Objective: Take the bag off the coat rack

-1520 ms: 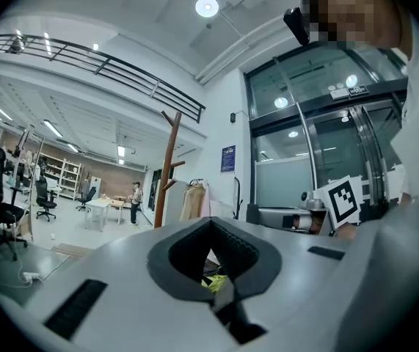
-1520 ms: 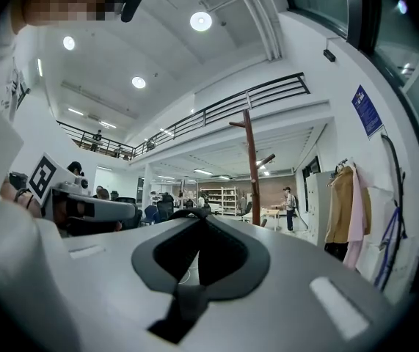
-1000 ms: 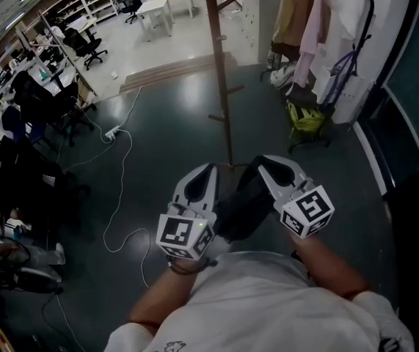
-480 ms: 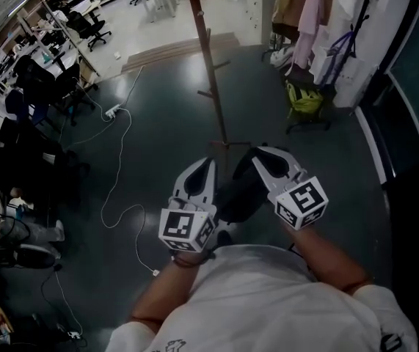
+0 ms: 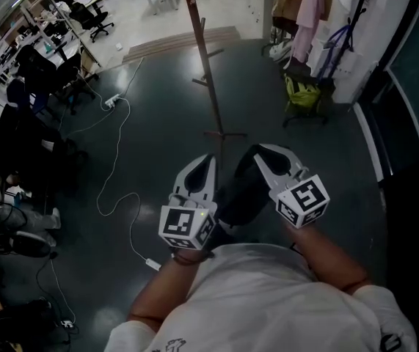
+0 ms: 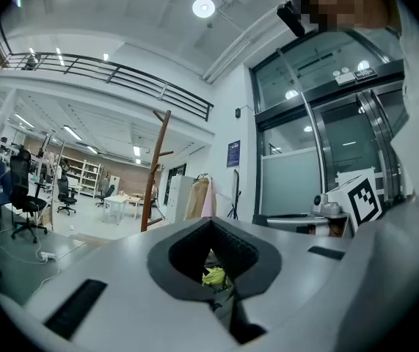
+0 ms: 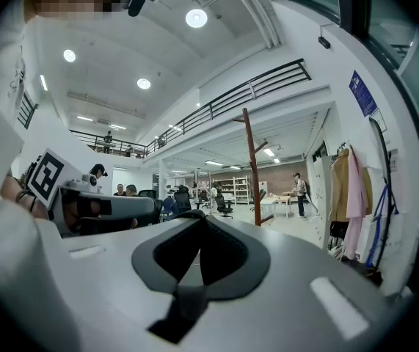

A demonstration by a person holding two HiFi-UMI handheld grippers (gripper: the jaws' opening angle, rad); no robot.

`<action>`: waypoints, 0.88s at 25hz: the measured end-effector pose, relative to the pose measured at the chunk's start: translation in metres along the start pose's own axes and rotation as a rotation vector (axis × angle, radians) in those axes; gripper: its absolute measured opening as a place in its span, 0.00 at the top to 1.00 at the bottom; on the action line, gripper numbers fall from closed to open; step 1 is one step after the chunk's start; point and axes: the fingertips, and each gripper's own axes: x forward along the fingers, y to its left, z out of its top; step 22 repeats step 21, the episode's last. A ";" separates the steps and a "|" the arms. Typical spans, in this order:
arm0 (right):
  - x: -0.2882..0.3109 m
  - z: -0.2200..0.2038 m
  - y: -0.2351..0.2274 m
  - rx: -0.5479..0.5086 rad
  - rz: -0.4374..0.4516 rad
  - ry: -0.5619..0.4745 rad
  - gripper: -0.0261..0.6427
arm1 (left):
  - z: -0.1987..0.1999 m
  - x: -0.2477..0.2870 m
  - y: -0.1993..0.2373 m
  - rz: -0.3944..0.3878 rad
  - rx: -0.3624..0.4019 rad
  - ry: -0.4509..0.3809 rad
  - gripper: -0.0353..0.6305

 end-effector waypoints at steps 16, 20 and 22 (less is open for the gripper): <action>-0.021 0.010 0.018 -0.010 0.038 -0.028 0.93 | 0.002 -0.020 -0.017 0.018 0.012 -0.009 0.94; -0.023 0.018 0.022 -0.009 0.047 -0.034 0.93 | 0.004 -0.022 -0.018 0.023 0.012 -0.007 0.94; -0.023 0.020 0.022 -0.010 0.050 -0.036 0.93 | 0.005 -0.023 -0.018 0.024 0.012 -0.007 0.94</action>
